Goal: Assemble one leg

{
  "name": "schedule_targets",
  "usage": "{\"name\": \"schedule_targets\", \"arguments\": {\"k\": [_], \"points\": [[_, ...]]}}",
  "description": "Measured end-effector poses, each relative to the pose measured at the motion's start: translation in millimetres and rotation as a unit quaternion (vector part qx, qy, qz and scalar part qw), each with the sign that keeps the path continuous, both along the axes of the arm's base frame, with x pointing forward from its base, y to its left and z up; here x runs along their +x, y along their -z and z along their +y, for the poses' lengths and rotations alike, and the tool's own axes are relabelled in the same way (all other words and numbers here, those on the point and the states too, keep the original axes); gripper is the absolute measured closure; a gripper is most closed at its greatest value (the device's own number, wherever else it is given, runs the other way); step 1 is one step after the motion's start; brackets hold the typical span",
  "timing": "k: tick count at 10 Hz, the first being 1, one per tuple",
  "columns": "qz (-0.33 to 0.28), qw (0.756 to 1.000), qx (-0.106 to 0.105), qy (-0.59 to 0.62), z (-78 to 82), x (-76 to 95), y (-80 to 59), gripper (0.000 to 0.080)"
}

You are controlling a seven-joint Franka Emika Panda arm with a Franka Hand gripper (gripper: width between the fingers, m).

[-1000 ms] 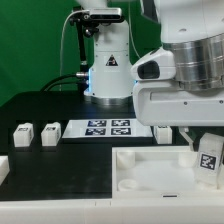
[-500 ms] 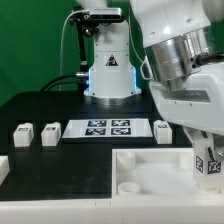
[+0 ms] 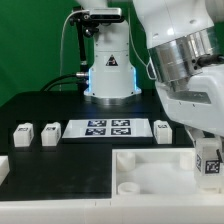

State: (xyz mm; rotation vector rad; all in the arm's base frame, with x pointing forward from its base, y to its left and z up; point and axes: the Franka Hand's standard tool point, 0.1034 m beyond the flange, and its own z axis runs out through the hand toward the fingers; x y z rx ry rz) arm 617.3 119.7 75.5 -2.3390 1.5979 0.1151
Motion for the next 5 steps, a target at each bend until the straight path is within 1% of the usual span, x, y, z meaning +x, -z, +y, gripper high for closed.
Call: {"name": "schedule_targets", "arguments": {"k": [1, 2, 4, 5], "points": [[-0.017, 0.996, -0.014, -0.084, -4.2, 0.6, 1.2, 0.0166], [-0.031, 0.988, -0.031, -0.151, -2.9, -1.9, 3.3, 0.0154], [-0.057, 0.967, -0.042, -0.246, -3.7, -1.9, 3.6, 0.0151], [-0.072, 0.949, -0.049, -0.302, -3.1, -1.9, 3.5, 0.015]]}}
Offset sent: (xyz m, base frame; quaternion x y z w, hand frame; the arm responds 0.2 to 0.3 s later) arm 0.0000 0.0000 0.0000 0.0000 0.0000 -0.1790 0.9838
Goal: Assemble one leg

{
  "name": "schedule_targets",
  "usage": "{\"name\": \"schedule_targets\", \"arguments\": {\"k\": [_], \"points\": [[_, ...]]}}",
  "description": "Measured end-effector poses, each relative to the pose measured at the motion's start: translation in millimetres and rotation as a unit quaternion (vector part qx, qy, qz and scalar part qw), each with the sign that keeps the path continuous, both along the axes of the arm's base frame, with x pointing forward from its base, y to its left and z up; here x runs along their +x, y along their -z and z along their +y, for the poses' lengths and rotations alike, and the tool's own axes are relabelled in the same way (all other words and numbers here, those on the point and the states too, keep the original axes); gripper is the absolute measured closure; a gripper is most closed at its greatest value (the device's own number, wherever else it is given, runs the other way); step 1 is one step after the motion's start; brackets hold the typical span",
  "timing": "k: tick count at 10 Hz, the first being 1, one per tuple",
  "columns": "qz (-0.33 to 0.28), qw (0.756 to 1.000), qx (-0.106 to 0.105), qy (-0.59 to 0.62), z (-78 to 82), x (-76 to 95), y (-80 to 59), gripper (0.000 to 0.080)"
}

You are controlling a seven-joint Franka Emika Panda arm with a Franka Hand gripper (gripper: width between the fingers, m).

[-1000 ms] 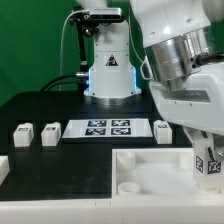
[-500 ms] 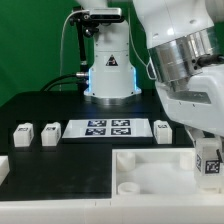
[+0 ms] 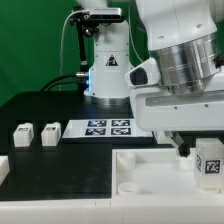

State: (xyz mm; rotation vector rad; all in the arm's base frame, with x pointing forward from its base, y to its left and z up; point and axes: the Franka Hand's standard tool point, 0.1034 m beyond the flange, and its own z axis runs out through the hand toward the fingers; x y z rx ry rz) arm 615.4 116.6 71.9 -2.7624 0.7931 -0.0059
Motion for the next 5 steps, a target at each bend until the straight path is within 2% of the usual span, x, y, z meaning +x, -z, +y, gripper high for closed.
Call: {"name": "schedule_targets", "arguments": {"k": [1, 3, 4, 5], "points": [[-0.015, 0.996, -0.026, -0.087, 3.0, 0.4, -1.5, 0.015], [-0.044, 0.965, -0.064, -0.252, 1.1, 3.8, -4.7, 0.015], [-0.058, 0.944, -0.075, -0.315, 0.4, 7.5, -7.5, 0.015], [-0.075, 0.936, -0.079, -0.336, -4.6, 9.7, -6.4, 0.015]]}}
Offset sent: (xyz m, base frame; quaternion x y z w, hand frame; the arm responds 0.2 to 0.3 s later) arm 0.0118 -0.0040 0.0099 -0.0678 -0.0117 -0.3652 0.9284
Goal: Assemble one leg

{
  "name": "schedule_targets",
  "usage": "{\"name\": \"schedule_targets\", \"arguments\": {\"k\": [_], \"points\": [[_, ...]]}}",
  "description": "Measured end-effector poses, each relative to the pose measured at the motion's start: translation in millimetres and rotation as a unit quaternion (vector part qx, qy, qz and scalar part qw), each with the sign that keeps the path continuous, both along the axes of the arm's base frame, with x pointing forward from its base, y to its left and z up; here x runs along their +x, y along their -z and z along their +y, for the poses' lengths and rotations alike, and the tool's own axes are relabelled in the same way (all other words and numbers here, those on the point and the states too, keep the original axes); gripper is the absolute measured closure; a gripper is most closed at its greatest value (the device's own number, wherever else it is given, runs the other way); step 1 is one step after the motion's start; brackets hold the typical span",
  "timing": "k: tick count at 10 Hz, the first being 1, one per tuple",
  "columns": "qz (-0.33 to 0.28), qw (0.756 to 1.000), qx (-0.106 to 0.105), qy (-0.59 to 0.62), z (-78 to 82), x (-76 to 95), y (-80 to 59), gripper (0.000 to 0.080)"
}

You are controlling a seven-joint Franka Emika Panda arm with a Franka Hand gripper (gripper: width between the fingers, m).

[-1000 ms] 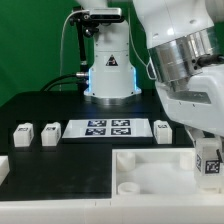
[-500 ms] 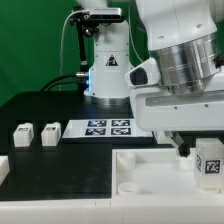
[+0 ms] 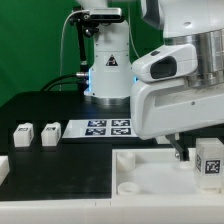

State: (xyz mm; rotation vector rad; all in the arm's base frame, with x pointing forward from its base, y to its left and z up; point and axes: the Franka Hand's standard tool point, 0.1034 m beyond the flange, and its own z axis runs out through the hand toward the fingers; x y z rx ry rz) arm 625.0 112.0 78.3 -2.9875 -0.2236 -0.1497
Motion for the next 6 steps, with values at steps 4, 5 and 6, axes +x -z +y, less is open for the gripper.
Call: {"name": "schedule_targets", "arguments": {"k": [4, 5, 6], "points": [[0.014, 0.996, 0.011, 0.084, 2.0, -1.5, 1.0, 0.0421], [0.021, 0.991, 0.015, 0.131, -0.1, -1.4, 1.3, 0.0501], [0.026, 0.986, 0.018, 0.162, -0.8, -1.4, 1.5, 0.0501]]}}
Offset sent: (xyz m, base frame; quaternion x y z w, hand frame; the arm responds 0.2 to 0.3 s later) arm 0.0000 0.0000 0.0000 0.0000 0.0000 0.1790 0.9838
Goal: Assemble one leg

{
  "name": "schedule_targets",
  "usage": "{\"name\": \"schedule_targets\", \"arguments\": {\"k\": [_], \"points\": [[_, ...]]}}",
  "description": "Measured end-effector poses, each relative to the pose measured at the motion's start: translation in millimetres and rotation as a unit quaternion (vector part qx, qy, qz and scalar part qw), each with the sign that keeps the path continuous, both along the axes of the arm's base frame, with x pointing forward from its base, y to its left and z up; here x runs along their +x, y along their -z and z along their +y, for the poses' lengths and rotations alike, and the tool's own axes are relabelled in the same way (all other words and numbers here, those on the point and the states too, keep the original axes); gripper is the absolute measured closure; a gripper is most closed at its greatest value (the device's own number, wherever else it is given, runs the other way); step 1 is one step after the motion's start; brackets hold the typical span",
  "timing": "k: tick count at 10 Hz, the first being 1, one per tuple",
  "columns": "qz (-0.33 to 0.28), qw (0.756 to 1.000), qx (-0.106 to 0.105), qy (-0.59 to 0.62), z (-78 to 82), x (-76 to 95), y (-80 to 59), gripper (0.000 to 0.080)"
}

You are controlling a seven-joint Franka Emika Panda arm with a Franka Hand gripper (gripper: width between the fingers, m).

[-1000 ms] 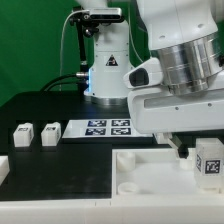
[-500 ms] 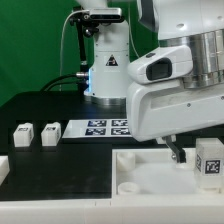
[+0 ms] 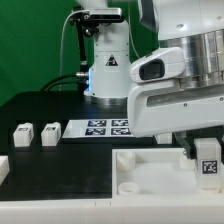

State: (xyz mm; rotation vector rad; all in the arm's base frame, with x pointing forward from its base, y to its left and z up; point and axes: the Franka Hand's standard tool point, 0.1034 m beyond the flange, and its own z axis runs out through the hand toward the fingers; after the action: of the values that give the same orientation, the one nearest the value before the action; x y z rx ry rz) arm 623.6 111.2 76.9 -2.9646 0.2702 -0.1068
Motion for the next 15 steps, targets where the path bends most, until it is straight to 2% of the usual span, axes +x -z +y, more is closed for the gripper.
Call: {"name": "schedule_targets", "arguments": {"k": [2, 4, 5, 6, 7, 8, 9, 11, 12, 13, 14, 15], "points": [[0.018, 0.989, 0.017, 0.146, -1.0, 0.8, 0.2, 0.0501], [0.04, 0.943, 0.043, 0.328, -1.2, -1.3, 0.9, 0.0501], [0.06, 0.897, 0.062, 0.433, 0.9, -2.8, 1.8, 0.0501], [0.076, 0.864, 0.076, 0.492, 3.4, -3.4, 1.9, 0.0501], [0.086, 0.839, 0.084, 0.531, 4.5, -3.4, 1.6, 0.0501], [0.1, 0.796, 0.095, 0.589, 5.7, -2.5, 2.0, 0.0501], [0.107, 0.774, 0.098, 0.616, 10.1, -2.9, 1.9, 0.0501], [0.1, 0.801, 0.095, 0.582, 11.0, -3.8, 2.5, 0.0503], [0.096, 0.825, 0.089, 0.55, 10.2, -4.6, 3.2, 0.041], [0.087, 0.892, 0.076, 0.438, 7.3, -6.9, 5.5, 0.027], [0.083, 0.933, 0.07, 0.345, 4.7, -6.5, 5.7, 0.0188], [0.075, 0.948, 0.067, 0.303, 4.1, -6.1, 5.3, 0.0188]]}}
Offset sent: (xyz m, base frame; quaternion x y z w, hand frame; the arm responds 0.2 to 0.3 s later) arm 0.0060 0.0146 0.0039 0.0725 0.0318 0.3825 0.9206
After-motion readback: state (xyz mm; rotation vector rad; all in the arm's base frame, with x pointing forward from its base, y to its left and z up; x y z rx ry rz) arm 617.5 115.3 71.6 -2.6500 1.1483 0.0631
